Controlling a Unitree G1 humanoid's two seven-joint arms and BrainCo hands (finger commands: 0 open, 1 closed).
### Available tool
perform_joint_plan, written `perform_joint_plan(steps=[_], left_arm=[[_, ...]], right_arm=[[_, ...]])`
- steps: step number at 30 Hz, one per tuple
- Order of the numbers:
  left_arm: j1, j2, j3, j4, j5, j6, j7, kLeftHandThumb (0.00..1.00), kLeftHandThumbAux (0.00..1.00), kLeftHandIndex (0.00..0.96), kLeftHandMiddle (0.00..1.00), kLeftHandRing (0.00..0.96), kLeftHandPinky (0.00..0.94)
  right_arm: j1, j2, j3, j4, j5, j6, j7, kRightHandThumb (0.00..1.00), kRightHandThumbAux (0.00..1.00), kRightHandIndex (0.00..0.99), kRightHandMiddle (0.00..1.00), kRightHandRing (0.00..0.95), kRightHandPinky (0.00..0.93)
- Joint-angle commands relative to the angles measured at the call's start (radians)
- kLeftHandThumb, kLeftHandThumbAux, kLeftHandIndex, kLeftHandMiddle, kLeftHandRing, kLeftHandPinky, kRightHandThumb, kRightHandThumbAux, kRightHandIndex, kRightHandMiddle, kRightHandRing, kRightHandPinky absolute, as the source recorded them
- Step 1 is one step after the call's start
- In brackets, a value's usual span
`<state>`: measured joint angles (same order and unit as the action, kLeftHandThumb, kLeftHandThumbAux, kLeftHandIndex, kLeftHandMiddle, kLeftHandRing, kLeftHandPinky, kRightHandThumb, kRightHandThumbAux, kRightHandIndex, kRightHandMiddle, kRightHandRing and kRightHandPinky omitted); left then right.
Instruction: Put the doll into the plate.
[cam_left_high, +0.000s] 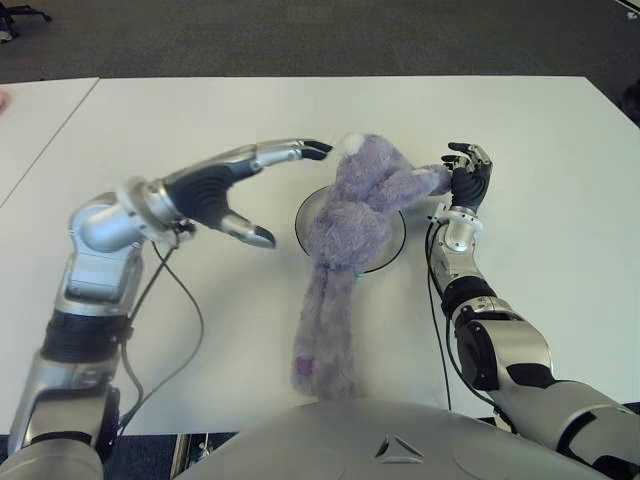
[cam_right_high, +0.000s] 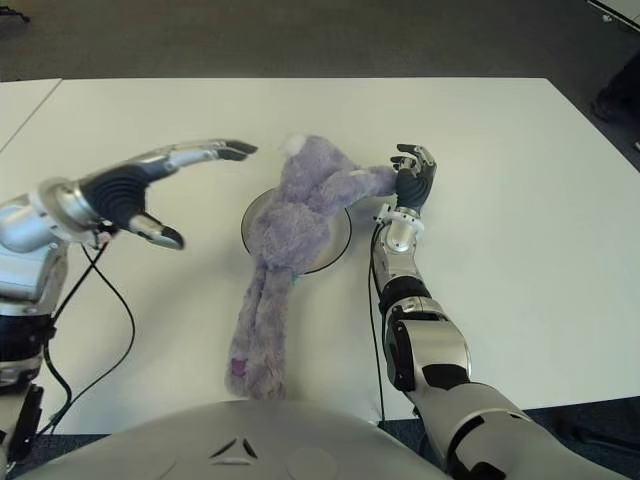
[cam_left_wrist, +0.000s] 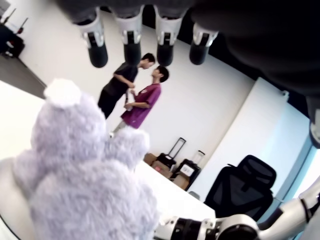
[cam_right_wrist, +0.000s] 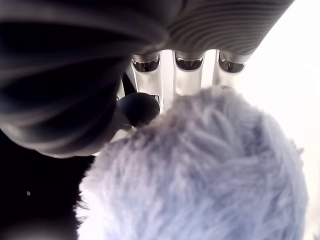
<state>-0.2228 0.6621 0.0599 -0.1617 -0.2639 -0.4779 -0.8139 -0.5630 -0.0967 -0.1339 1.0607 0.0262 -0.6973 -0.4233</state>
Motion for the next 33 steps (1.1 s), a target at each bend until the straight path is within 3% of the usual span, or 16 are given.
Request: perform_joint_plan(steps=[1,4,5,7,10,15,21,26,33], left_arm=[[0.208,-0.107,0.215,0.113,-0.138,-0.264,0.033,0.053,0.387,0.114,0.235,0.228,0.214],[0.282,-0.190,0.266,0.041,-0.063,-0.244,0.173,0.047,0.394,0.158,0.282,0.263,0.250],[0.295,-0.272,0.274,-0.056,0.024,-0.156,0.303,0.045,0.395,0.171,0.294,0.273,0.260],[0.237,-0.369,0.266,-0.115,0.094,-0.032,0.485,0.050,0.434,0.224,0.314,0.286,0.278],[0.089,-0.279,0.282,-0.050,-0.063,0.116,0.508,0.053,0.475,0.243,0.289,0.258,0.253],[-0.087,-0.125,0.337,0.083,-0.198,0.233,0.441,0.060,0.491,0.229,0.255,0.233,0.234],[-0.042,-0.148,0.311,0.078,-0.249,0.237,0.350,0.084,0.503,0.200,0.210,0.189,0.187],[-0.012,-0.219,0.305,0.175,-0.339,0.175,0.227,0.117,0.498,0.192,0.188,0.152,0.148],[-0.078,-0.235,0.302,0.264,-0.326,0.108,0.222,0.148,0.470,0.188,0.154,0.092,0.039]], right_arm=[[0.367,0.131,0.039,0.210,-0.054,0.002,0.015,0.947,0.678,0.432,0.375,0.462,0.407],[0.367,0.131,0.040,0.211,-0.055,0.001,0.015,0.947,0.678,0.431,0.375,0.462,0.402],[0.367,0.131,0.041,0.211,-0.056,0.001,0.015,0.947,0.678,0.431,0.376,0.461,0.400],[0.366,0.132,0.042,0.210,-0.056,0.004,0.013,0.946,0.678,0.431,0.376,0.461,0.391],[0.366,0.132,0.044,0.209,-0.058,0.011,0.010,0.946,0.679,0.431,0.375,0.460,0.378],[0.366,0.130,0.048,0.209,-0.062,0.016,0.005,0.945,0.679,0.430,0.374,0.459,0.362],[0.368,0.132,0.052,0.207,-0.065,0.018,-0.001,0.944,0.679,0.429,0.375,0.457,0.333],[0.367,0.132,0.053,0.206,-0.063,0.020,-0.001,0.944,0.679,0.429,0.375,0.457,0.338],[0.364,0.133,0.053,0.207,-0.063,0.021,-0.002,0.944,0.680,0.429,0.376,0.457,0.335]])
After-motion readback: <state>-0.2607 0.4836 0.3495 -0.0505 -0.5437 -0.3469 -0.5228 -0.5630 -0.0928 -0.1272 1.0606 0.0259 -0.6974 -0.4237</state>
